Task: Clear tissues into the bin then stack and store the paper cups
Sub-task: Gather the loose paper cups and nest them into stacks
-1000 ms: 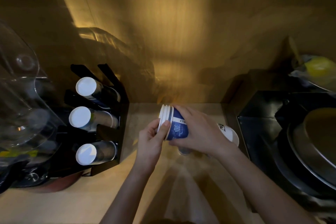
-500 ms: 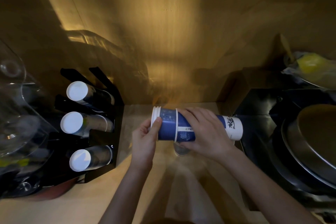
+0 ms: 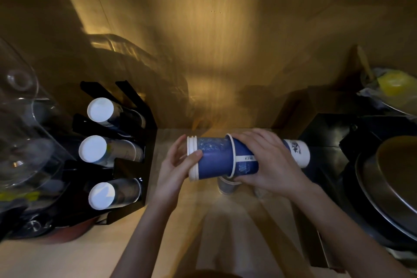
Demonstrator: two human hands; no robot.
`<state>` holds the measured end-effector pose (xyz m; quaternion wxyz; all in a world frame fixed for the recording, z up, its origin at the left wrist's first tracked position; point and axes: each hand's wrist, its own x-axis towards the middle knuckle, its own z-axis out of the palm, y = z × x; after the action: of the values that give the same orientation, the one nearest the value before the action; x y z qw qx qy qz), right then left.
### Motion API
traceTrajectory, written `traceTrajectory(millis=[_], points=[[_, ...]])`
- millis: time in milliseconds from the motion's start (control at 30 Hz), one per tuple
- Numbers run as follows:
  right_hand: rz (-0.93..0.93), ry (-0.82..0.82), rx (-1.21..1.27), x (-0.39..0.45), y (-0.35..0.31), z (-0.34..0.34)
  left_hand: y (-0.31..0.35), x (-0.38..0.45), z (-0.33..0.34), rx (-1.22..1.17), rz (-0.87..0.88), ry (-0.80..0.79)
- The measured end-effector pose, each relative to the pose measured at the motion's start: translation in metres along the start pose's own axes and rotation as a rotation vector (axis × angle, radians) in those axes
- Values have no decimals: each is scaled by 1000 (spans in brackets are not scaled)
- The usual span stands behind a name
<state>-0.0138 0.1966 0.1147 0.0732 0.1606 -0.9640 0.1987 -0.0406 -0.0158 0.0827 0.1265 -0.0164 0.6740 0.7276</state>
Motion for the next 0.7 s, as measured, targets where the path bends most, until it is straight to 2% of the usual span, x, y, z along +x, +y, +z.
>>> traceTrajectory(millis=[100, 167, 300, 400, 500, 700], points=[[7, 64, -54, 3, 9, -15, -9, 3, -13, -159, -49, -5], [58, 125, -8, 6, 13, -28, -13, 4, -18, -379, -121, 18], [196, 362, 435, 7, 8, -49, -31, 2, -30, -801, -353, 71], [281, 501, 750, 8, 6, -46, -42, -1, -35, -964, -421, 56], [320, 469, 871, 10, 1, -28, -49, -2, -36, -1042, -451, 46], [413, 428, 780, -2, -6, 25, -60, -9, -28, -1121, -516, 32]])
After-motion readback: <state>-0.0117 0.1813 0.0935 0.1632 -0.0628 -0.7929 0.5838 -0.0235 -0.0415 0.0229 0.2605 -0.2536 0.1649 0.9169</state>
